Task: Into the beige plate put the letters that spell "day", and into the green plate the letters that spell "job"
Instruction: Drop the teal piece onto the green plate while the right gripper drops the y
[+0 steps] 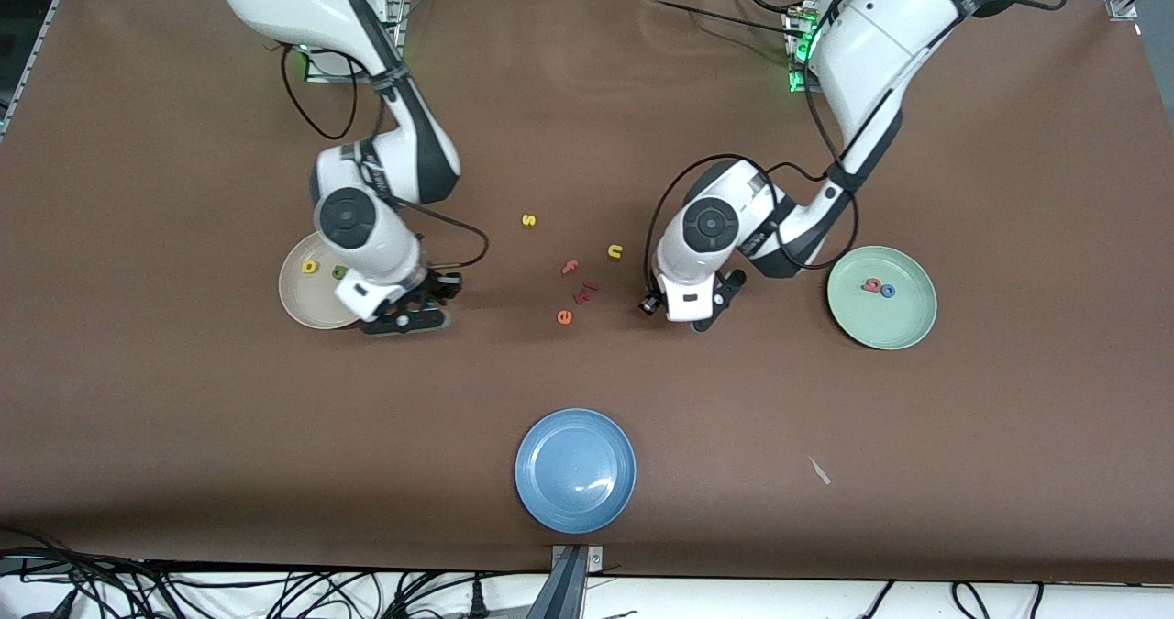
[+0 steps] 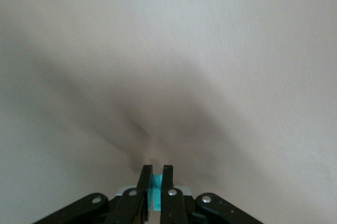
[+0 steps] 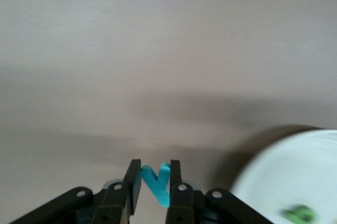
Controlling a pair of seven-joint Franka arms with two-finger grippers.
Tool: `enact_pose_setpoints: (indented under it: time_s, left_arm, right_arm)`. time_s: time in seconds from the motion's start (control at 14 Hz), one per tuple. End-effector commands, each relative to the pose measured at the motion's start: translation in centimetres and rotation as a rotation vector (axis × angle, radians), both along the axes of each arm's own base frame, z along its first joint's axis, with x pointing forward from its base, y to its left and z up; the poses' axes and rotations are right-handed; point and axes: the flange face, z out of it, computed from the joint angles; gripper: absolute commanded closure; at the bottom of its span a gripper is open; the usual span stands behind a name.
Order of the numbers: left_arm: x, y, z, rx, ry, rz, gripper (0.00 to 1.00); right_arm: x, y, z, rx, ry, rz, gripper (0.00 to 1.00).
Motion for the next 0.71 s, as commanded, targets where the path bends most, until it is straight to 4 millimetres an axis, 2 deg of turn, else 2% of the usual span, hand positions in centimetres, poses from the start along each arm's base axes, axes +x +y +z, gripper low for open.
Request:
enact_pose_setpoints:
  time_s: [0.0,0.14,0.21,0.36,0.43,0.64]
  left_arm:
    - [1.2,6.5,2.9,0.037,0.088,-0.178,1.00]
    - [2.1,11.6,3.7,0.020,0.176,-0.265,1.00]
    - [2.4,14.0,4.4,0.006,0.215,-0.302,1.00]
    - [2.2,19.3,4.2,-0.036,0.319,-0.419,1.00]
    - [1.6,21.9,3.2,-0.055,0.355,-0.485,1.00]
    - [0.8,28.7,0.3,-0.072,0.366,-0.601,1.00]
  right_arm:
    - [-1.9,-5.3,-0.8,-0.034,0.085,0.026,0.95]
    - [-3.0,-9.5,-2.4,-0.055,0.121,0.008,0.95]
    - [-3.0,-10.6,-2.8,-0.062,0.125,0.013,0.94]
    - [-3.3,-11.2,-3.8,-0.071,0.142,0.009,0.91]
    - [-3.3,-11.3,-4.1,-0.072,0.146,0.005,0.84]
    - [-3.1,-10.8,-4.0,-0.067,0.140,-0.005,0.81]
